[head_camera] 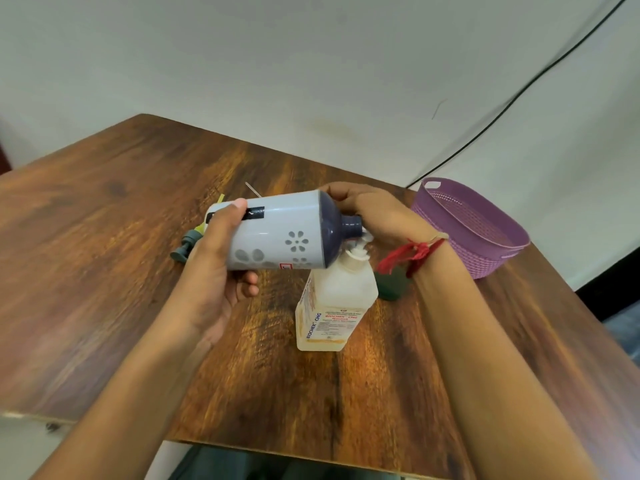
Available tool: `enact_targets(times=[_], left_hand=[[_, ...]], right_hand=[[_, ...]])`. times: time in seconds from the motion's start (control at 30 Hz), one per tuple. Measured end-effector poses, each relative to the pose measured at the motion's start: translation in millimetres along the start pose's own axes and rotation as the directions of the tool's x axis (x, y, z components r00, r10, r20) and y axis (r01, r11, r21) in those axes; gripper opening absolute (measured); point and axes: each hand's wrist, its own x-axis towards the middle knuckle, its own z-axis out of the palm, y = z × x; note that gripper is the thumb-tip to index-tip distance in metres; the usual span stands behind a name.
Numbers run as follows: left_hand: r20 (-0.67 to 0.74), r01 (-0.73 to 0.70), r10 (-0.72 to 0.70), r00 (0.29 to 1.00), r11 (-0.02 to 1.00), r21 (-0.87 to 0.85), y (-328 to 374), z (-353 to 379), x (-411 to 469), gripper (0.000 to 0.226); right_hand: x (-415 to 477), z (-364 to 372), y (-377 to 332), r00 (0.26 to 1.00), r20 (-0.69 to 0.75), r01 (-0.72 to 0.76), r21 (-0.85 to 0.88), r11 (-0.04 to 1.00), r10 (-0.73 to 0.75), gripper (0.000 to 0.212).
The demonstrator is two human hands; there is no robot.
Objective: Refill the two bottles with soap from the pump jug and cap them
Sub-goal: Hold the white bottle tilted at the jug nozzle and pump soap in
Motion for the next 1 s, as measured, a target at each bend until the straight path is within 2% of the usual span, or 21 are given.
enact_targets(times=[0.1, 0.2, 0.33, 0.5, 0.6, 0.7, 0.77, 0.83, 0.93, 1.0], left_hand=[[-0.023, 0.033, -0.032, 0.999, 0.999, 0.018, -2.8, -0.8, -0.2, 0.031], [-0.011, 0.04, -0.04, 0.999, 0.999, 0.022, -1.4, -0.3, 0.1, 0.029], [0.021, 0.015, -0.016, 1.0, 1.0, 0.019, 2.6, -1.9, 0.3, 0.036], [0.007, 0.023, -0.023, 1.0, 0.999, 0.036, 1.4, -2.8, 1.2, 0.036], [0.009, 0.036, -0.036, 0.999, 0.999, 0.04, 3.7, -3.3, 1.9, 0.039], [0.03, 0.032, -0.033, 0.999, 0.999, 0.035, 6.6, -3.8, 2.4, 0.048], [0.036, 0.034, -0.035, 0.999, 0.999, 0.03, 4.9, -2.9, 2.6, 0.046], [0.028, 0.036, -0.036, 0.999, 0.999, 0.019, 2.4, -1.7, 1.3, 0.037], [-0.017, 0.054, -0.054, 0.998, 0.998, 0.009, -3.9, -3.7, 0.6, 0.032], [-0.038, 0.078, -0.078, 0.996, 0.997, 0.004, -6.2, -5.2, 0.0, 0.03]], right_hand=[[-1.8, 3.8, 5.5, 1.0, -0.013, -0.002, 0.076, 0.997, 0.003, 0.041], [-1.6, 2.3, 1.7, 0.998, -0.061, -0.005, -0.006, 1.0, 0.005, 0.037], [1.1, -0.9, -5.2, 0.999, -0.009, -0.037, -0.129, 0.991, 0.036, 0.032], [-0.9, 2.6, -0.5, 0.999, -0.027, -0.024, -0.05, 0.998, 0.023, 0.035], [-0.3, 2.8, -3.4, 0.999, -0.047, -0.031, -0.148, 0.989, 0.024, 0.032], [1.0, -3.1, -10.0, 1.0, -0.015, -0.011, -0.293, 0.956, 0.007, 0.03], [1.1, -6.9, -12.2, 0.999, 0.01, -0.035, -0.36, 0.932, 0.041, 0.028], [1.4, -6.9, -9.8, 0.999, -0.021, -0.043, -0.339, 0.94, 0.039, 0.033], [1.5, 2.4, -2.3, 0.997, -0.075, -0.048, -0.196, 0.979, 0.034, 0.041], [2.6, 5.8, 0.0, 0.997, -0.078, -0.029, -0.198, 0.98, 0.014, 0.041]])
